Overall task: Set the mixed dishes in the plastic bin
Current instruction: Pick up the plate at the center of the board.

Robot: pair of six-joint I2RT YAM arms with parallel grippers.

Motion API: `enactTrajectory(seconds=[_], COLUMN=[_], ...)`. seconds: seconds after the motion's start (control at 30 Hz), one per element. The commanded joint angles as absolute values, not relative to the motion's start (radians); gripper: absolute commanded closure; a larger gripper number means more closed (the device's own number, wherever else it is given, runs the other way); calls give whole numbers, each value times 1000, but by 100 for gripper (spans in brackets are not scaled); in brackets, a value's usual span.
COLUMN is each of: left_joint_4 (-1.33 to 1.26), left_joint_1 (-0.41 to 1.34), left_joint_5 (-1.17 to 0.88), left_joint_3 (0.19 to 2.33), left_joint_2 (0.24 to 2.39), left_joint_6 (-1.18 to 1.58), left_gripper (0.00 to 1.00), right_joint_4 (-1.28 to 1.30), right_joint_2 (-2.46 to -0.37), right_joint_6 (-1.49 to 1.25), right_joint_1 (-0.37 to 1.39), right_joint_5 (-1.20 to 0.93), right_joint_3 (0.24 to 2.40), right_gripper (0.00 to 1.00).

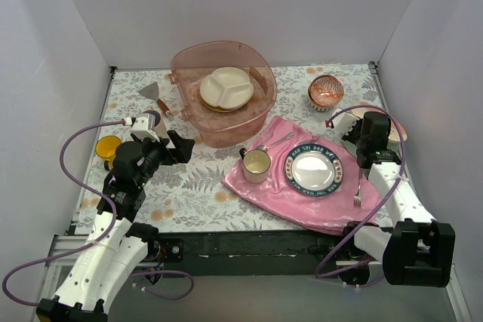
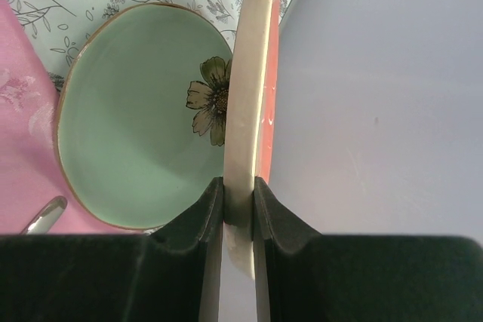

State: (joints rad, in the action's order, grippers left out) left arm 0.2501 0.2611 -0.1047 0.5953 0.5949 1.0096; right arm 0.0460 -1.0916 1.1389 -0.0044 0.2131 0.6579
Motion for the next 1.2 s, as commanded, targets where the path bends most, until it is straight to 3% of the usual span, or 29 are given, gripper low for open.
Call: enactTrajectory(seconds=[0.0, 0.3, 0.73, 0.97, 1.17], left_joint_4=[235, 224, -130, -215, -213], left_joint_1=[256, 255, 258, 327, 494], left_joint_5=[-112, -208, -668, -586, -436], left_joint_3=[589, 591, 494, 492, 540], left_joint_2=[597, 614, 768, 822, 905], left_joint_6=[1000, 1078, 1735, 1985, 2132], left_gripper=[2, 2, 2, 2, 2], right_joint_4=[-2, 155, 411, 511, 578], right_joint_2=[-1017, -933, -798, -749, -749], right_joint_6=[1160, 1151, 1147, 1160, 1170], right_joint_1=[-3, -2, -2, 29, 58], right_joint_5=[189, 94, -139, -255, -360], right_joint_3=[759, 796, 887, 926, 972], right_gripper=[99, 99, 99, 99, 99])
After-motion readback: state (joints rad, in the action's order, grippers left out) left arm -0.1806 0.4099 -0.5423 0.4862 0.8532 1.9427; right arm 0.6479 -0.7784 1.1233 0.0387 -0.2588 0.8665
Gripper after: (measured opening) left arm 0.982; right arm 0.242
